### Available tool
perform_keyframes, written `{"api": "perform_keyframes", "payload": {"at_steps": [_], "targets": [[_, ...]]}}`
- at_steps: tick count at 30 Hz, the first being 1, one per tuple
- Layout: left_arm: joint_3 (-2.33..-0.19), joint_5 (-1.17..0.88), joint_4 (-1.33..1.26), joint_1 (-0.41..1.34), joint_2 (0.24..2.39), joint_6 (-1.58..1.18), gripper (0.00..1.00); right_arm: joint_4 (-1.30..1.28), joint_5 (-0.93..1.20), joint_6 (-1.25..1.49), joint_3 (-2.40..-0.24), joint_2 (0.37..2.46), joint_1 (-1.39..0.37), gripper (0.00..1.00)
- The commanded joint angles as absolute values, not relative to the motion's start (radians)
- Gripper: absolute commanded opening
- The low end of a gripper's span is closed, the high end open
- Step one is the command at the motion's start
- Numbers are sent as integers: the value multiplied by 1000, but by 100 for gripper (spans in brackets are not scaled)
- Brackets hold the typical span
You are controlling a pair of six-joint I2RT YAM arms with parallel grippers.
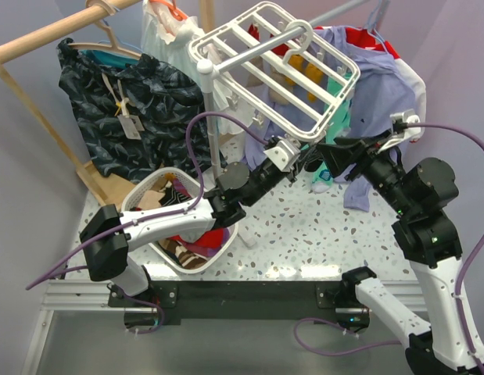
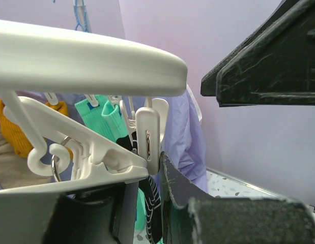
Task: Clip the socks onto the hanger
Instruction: Open the clamp at the hanger.
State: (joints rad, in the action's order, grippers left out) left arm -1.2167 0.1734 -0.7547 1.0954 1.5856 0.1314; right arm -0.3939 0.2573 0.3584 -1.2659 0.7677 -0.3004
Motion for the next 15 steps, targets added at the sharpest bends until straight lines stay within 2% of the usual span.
{"api": "perform_keyframes", "payload": {"at_steps": [1, 15], "targets": [[-1258, 202, -724, 1103, 1554, 97, 0, -336, 282, 373, -1259, 779, -301, 63], [-1256, 224, -713, 1112, 1542, 95, 0, -304, 279, 356, -1209, 825, -302, 64]]}}
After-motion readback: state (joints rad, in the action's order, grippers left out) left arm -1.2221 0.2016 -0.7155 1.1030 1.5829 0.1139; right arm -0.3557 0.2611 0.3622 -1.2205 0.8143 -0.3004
